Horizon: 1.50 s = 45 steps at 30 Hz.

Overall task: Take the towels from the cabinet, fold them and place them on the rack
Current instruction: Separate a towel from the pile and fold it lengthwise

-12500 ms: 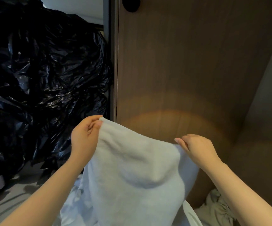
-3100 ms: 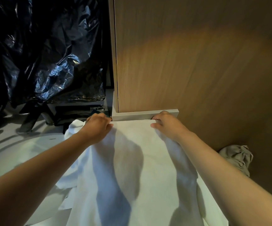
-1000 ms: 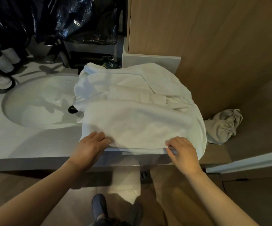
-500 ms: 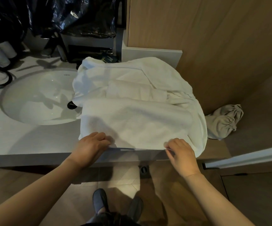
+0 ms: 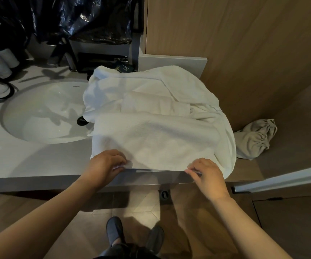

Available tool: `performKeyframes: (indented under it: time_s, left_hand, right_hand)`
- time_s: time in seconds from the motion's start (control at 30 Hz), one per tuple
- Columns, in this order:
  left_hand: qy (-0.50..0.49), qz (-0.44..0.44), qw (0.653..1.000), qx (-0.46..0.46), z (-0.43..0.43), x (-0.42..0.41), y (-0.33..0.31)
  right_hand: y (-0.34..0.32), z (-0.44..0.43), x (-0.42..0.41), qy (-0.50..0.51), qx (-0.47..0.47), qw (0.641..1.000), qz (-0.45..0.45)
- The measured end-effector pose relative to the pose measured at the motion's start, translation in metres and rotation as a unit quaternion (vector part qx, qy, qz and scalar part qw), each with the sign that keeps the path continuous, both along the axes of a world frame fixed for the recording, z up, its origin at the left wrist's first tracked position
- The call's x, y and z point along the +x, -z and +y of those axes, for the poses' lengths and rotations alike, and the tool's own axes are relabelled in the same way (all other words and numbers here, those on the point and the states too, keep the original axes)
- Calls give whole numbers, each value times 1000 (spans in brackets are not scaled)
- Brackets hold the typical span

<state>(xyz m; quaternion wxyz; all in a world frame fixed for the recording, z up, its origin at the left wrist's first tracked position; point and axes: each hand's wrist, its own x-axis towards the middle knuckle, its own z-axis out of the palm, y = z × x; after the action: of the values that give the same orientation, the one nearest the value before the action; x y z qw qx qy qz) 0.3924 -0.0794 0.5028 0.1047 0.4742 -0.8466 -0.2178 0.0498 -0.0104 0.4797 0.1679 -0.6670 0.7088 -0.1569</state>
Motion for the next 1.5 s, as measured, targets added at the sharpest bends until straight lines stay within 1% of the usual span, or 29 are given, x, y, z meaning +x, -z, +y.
performKeyframes:
  time_s: [0.13, 0.2, 0.3, 0.43, 0.5, 0.53, 0.6, 0.73, 0.83, 0.9, 1.07, 1.13, 1.2, 1.27, 1.3, 1.33, 1.37, 1.4, 1.43, 1.5]
  left_hand:
    - [7, 0, 1000, -3, -1, 1, -3]
    - [12, -2, 1000, 4, -2, 2, -6]
    - [29, 7, 1000, 3, 0, 0, -15]
    - [35, 37, 998, -40, -11, -29, -35]
    - [51, 39, 995, -72, -23, -52, -48]
    - [64, 32, 993, -90, -29, -65, -53]
    - [70, 12, 993, -96, -43, -91, -63]
    - [107, -21, 990, -91, -66, -146, -72]
    - [139, -63, 981, -122, -77, -187, -73]
    - [154, -102, 973, -136, -82, -212, -72]
    - [120, -129, 981, -80, -97, -254, -66]
    - [123, -147, 980, -57, -105, -262, -65]
    - [138, -162, 976, -41, -111, -266, -65]
    - [170, -156, 973, -7, -114, -266, -63]
    - [193, -144, 970, 18, -114, -266, -63]
    - [221, -135, 965, 35, -114, -265, -63]
    - [253, -135, 957, 39, -114, -267, -63]
    - [281, -141, 949, 33, -114, -269, -63]
    - [302, -144, 942, 25, -114, -273, -64]
    - [321, -144, 936, 10, -114, -279, -66]
  right_hand:
    - [-2, -1, 5, 11, 3, 1000, 18]
    - [-5, -1, 3, 17, 14, 1000, 12]
    - [-12, 0, -3, 62, 13, 997, -50]
    - [-24, -6, -11, 145, -60, 982, -100]
    - [-29, -14, -16, 187, -74, 969, -144]
    - [-31, -19, -18, 205, -71, 961, -169]
    - [-35, -28, -23, 223, -52, 953, -200]
    - [-36, -26, -29, 230, -31, 945, -228]
    - [-31, -11, -31, 248, -21, 940, -234]
    - [-24, -1, -30, 260, 3, 936, -236]
    - [-12, 12, -26, 287, 52, 926, -239]
    - [-12, 11, -26, 283, 66, 928, -233]
    - [-11, 9, -27, 278, 74, 925, -248]
    - [-6, 10, -28, 285, 73, 917, -269]
    - [-3, 11, -29, 302, 77, 904, -292]
    - [-2, 13, -29, 325, 84, 882, -329]
    - [0, 15, -29, 340, 88, 867, -354]
    - [1, 18, -30, 344, 79, 864, -359]
    - [4, 20, -29, 338, 66, 871, -351]
    - [3, 24, -25, 325, 62, 877, -348]
